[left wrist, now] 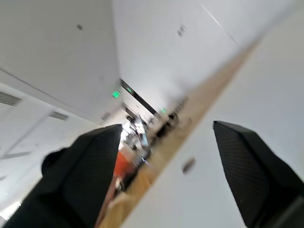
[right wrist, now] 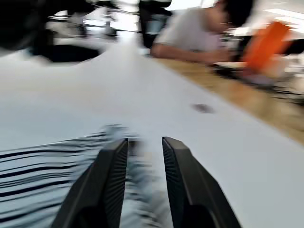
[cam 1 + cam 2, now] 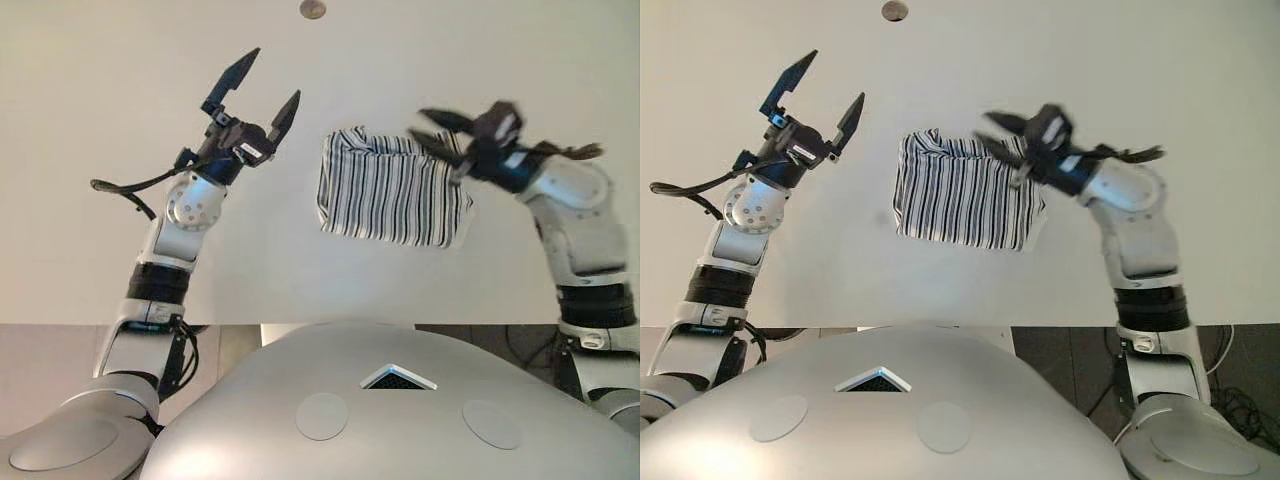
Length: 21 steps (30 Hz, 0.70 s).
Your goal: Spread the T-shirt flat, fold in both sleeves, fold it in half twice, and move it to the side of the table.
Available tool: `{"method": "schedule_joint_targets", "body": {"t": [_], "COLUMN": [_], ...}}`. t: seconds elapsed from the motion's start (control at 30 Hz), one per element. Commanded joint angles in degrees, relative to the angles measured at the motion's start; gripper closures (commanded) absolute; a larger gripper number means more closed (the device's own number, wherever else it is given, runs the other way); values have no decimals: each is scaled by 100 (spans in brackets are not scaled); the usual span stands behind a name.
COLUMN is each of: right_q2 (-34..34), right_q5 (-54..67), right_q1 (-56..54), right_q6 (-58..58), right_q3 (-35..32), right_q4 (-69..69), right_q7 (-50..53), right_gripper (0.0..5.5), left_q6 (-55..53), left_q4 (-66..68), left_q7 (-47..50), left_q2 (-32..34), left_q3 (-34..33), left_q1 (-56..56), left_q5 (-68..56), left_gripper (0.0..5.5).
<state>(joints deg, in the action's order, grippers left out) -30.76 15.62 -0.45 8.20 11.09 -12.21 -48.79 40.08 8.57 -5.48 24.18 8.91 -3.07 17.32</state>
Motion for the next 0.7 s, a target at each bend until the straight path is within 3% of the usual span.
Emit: {"method": "schedule_joint_targets", "body": {"t": [0.03,0.13,0.23,0.4,0.57,0.7], "right_q2": [19,98,264,333,-4,-356], "right_q5": [-54,-255,-862,-1169,-608,-332], "right_q1": [-332,-812,-1520,-2296,-3237,-3444], "right_q6": [-1,-299,-689,-633,-273,-401], "right_q3": [538,462,450,302,-1094,-1963], "right_q4": [619,2136,3920,5541,7506,8277], "right_q7": [-744,-906,-347,187,1670,2774], "right_gripper": [415,415,415,415,415,415], "left_q6": [179,193,181,96,-39,-109], "left_q4": [-389,-511,-605,-831,-997,-998], "left_q7": [66,16,-22,-56,-1,24], "left_q2": [-97,-146,-167,-153,-210,-297], "left_q3": [-108,-66,-48,-95,-140,-105], "left_q1": [185,243,312,456,613,618], "left_q5": [-157,-101,-36,24,139,263], "left_gripper": [198,198,198,198,198,198]}}
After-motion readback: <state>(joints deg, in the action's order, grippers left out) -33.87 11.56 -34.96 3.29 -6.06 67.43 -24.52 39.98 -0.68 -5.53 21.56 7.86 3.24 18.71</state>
